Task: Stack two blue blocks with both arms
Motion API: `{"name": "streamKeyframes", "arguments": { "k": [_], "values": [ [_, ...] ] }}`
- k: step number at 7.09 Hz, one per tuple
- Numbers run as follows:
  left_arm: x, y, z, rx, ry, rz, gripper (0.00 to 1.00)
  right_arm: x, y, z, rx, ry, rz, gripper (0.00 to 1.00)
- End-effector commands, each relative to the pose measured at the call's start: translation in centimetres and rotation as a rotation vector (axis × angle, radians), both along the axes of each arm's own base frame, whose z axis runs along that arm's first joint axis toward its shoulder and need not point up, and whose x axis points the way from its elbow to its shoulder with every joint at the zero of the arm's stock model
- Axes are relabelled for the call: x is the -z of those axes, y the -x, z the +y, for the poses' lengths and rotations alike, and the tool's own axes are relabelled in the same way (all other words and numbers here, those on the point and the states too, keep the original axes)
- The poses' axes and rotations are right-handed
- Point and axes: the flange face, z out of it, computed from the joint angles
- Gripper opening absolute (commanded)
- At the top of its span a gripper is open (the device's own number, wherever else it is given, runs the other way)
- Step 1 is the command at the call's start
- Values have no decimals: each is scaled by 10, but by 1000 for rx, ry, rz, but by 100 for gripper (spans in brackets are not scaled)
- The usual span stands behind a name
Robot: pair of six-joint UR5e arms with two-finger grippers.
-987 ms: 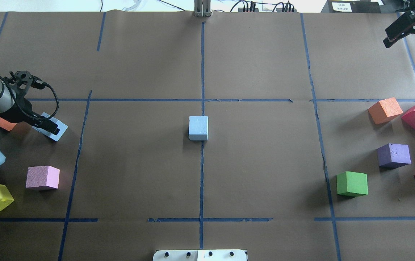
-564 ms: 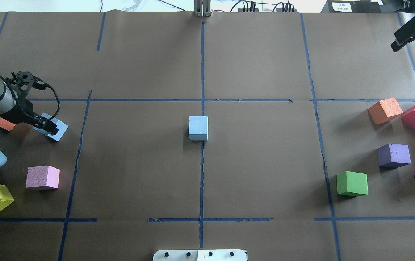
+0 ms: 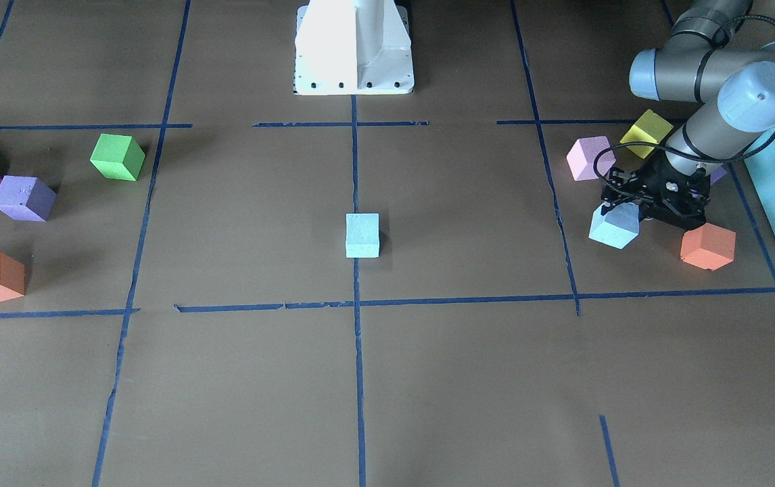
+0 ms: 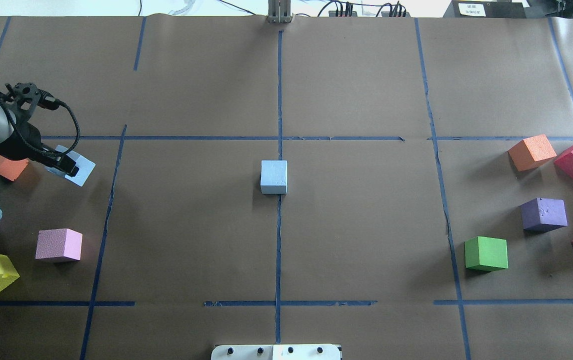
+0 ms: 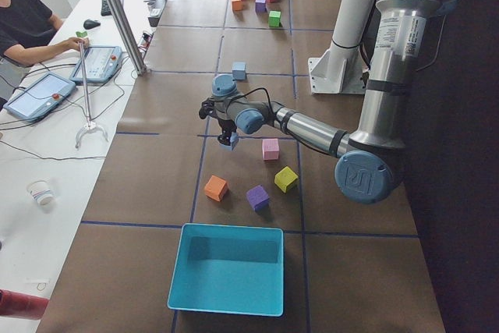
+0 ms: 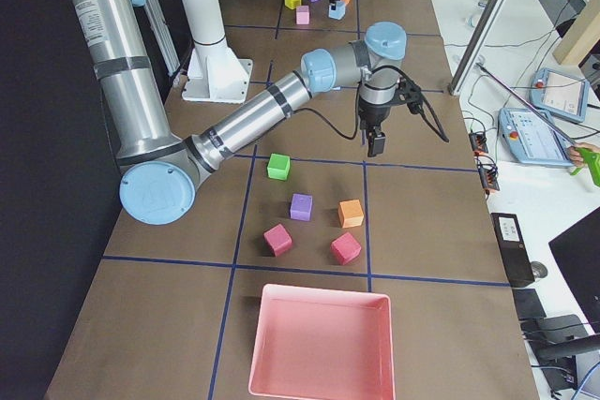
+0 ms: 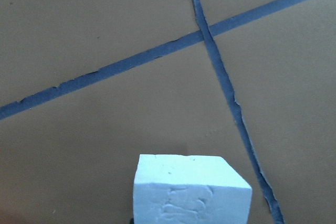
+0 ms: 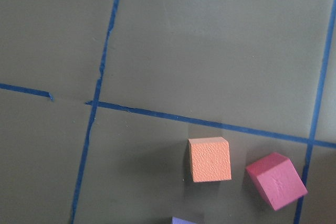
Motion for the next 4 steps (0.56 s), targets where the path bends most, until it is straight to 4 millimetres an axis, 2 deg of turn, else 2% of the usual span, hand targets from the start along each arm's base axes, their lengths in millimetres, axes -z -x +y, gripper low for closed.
{"name": "streamKeyframes", "arguments": {
  "k": [1, 2, 3, 4],
  "values": [
    [85, -5, -17, 14, 51, -33, 4, -43, -36, 23, -47, 46, -10, 100],
    [141, -19, -31, 49, 105, -45, 4, -44, -37, 24, -48, 36, -11, 100],
    [190, -35, -43, 100, 159, -34, 4, -67, -39, 34, -42, 61, 1, 100],
    [216, -80, -34, 101, 208, -16, 5, -101, -46, 51, -53, 101, 6, 100]
  ]
}}
